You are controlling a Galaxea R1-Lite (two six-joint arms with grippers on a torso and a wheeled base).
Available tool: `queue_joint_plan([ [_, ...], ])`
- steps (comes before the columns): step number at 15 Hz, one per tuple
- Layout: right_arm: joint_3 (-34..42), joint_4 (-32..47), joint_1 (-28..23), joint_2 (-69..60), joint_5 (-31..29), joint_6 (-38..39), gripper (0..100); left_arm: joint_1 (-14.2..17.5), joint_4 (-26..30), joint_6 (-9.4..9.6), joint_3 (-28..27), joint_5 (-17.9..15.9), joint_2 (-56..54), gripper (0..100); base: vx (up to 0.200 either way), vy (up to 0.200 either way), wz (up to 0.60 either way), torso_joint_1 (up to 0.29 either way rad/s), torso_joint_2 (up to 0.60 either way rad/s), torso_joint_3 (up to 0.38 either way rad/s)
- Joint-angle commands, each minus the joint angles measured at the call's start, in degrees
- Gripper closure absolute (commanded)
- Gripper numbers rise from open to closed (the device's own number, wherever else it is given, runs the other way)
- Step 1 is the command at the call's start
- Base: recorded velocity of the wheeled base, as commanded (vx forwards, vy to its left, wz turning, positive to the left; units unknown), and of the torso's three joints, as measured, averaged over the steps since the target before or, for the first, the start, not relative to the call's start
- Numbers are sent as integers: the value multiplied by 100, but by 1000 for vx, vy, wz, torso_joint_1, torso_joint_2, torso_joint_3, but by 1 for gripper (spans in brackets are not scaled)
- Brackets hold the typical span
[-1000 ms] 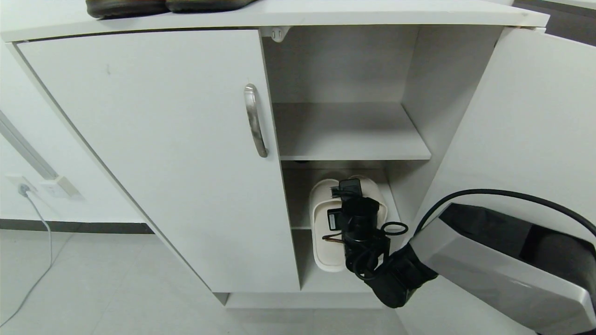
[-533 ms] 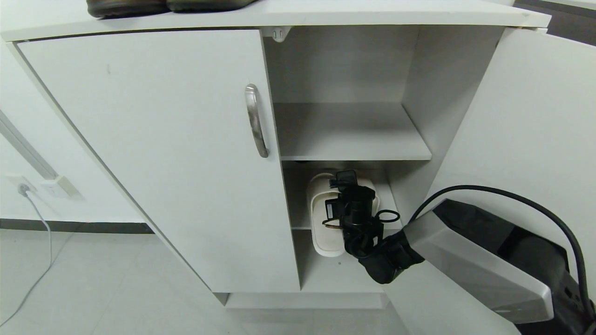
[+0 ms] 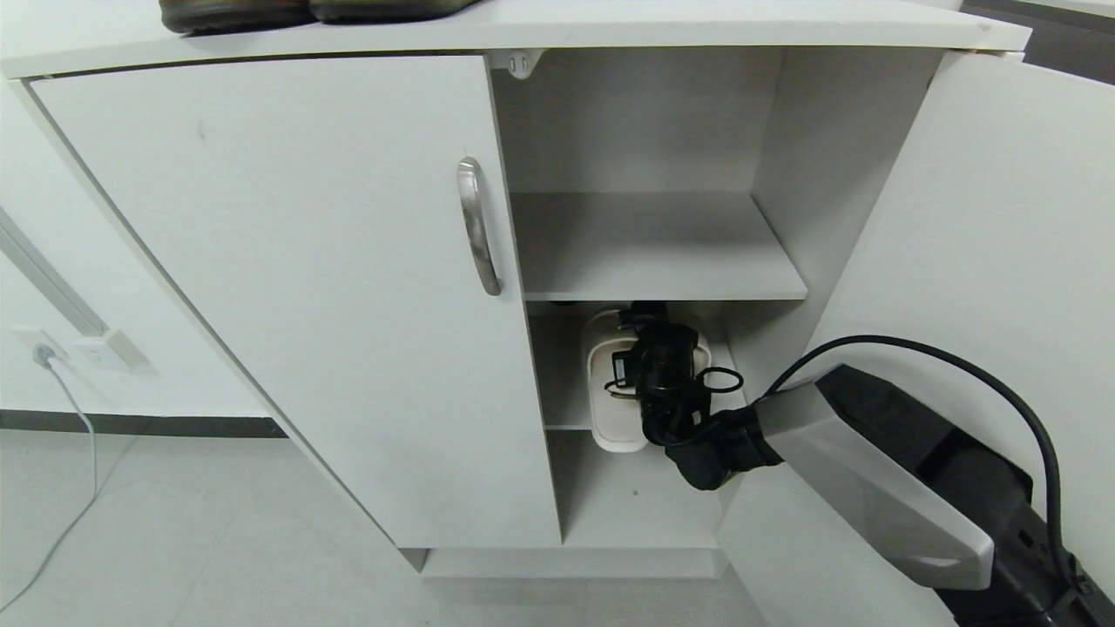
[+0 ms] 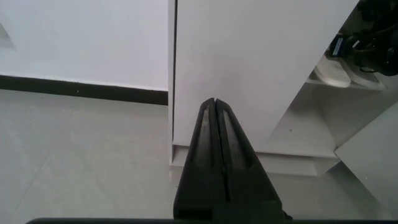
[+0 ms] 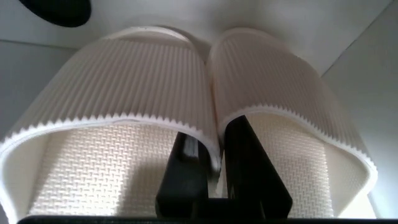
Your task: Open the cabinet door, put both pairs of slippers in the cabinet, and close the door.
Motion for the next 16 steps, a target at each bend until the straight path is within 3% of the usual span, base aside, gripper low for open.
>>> queue_joint_plan([
  [1,-502,131,-61,238,-14,-1,100,6,-1,-8,1,6,11,100,0,0,0,0,0,0],
  [5,-906,368,-122,405,-14,-1,100,6,-1,-8,1,6,11,100,0,0,0,0,0,0],
  [16,-950,377,-166,572,-14,-10,100,6,-1,-8,1,6,2,100,0,0,0,0,0,0],
])
